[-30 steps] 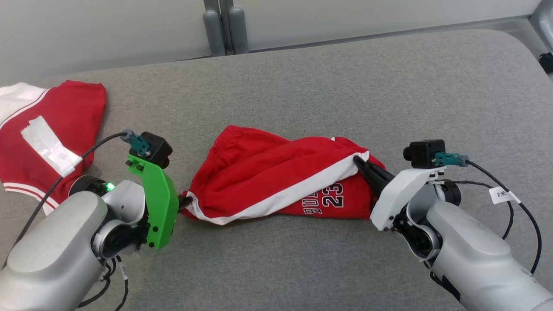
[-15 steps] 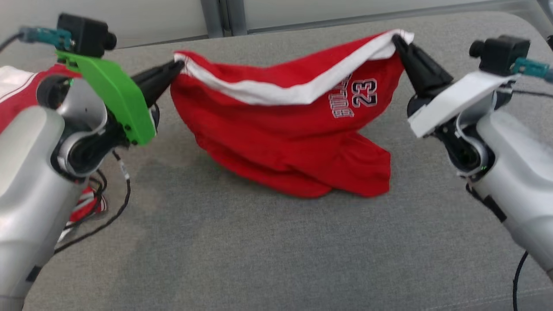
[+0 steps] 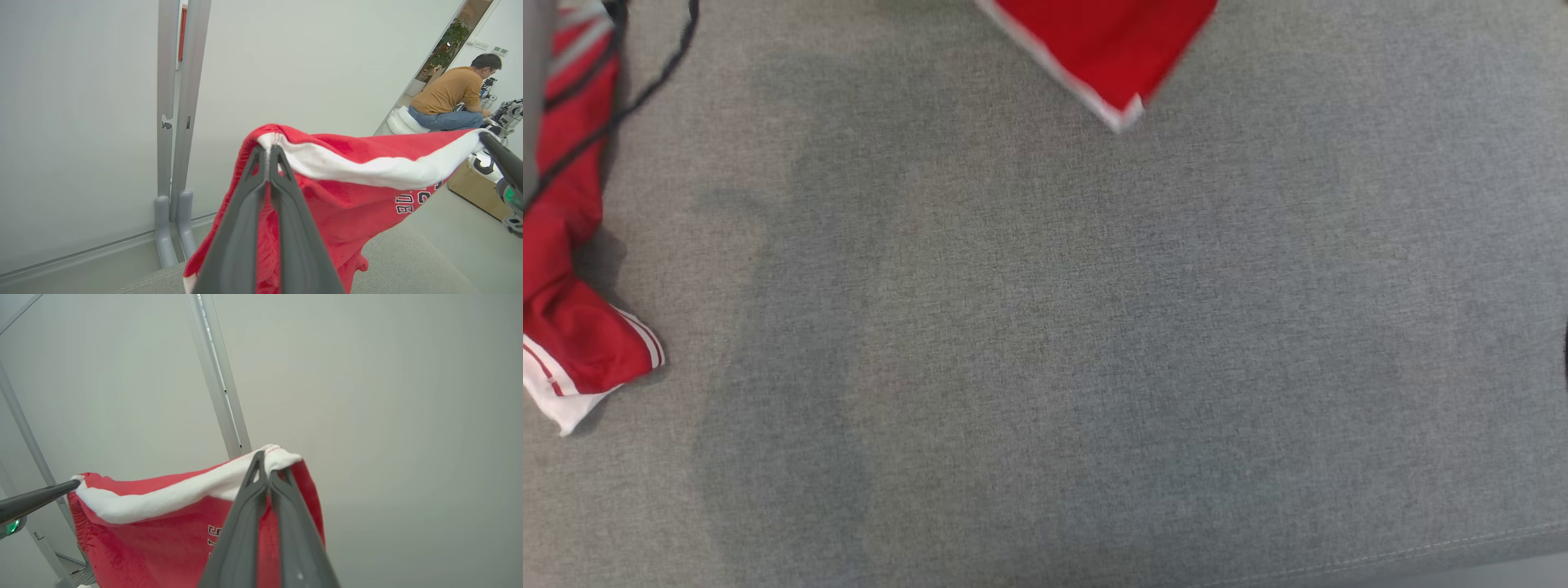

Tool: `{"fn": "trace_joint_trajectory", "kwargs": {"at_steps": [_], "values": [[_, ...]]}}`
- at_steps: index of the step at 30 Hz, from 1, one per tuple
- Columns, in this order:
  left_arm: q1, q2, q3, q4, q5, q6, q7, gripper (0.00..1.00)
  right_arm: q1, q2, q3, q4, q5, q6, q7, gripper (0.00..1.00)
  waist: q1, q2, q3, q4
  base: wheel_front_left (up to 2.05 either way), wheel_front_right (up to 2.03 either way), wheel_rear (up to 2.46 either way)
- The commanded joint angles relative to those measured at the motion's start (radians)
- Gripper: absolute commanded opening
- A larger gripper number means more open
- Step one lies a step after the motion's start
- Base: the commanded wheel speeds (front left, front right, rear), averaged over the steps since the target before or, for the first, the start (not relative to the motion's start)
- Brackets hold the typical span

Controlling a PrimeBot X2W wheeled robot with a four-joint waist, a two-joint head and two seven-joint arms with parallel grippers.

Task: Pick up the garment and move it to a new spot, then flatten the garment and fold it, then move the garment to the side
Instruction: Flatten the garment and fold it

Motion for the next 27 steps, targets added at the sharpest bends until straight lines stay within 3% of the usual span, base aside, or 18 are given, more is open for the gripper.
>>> {"fn": "trace_joint_trajectory", "kwargs": {"at_steps": [1, 5, 11, 19, 27], "values": [[-0.035, -0.004, 0.003, 0.022, -0.015, -0.002, -0.005, 0.0, -0.038, -0.014, 0.008, 0.011, -0.008, 0.0, -0.011, 0.0, -0.0002, 0.0, 0.02, -0.004, 0.0, 0.0, 0.0], [-0.063, -0.016, -0.031, 0.053, -0.041, -0.002, 0.008, 0.0, -0.084, -0.023, 0.054, 0.025, 0.005, 0.0, -0.012, 0.0, -0.0002, 0.0, 0.002, -0.002, 0.0, 0.0, 0.0], [0.1, 0.02, -0.138, 0.01, -0.103, -0.003, 0.037, 0.0, 0.026, -0.056, 0.167, 0.004, 0.028, 0.0, -0.01, 0.0, -0.0002, 0.0, -0.042, 0.002, 0.0, 0.0, 0.0], [0.441, 0.164, -0.315, -0.2, -0.221, -0.003, 0.101, 0.0, 0.346, -0.135, 0.295, -0.06, 0.089, 0.0, 0.028, 0.0, -0.0002, 0.0, -0.163, -0.009, 0.0, 0.0, 0.0], [0.723, 0.292, -0.407, -0.404, -0.356, -0.003, 0.187, 0.0, 0.649, -0.281, 0.361, -0.225, 0.207, 0.0, 0.182, 0.0, -0.0002, 0.0, -0.289, -0.005, 0.0, 0.0, 0.0]]}}
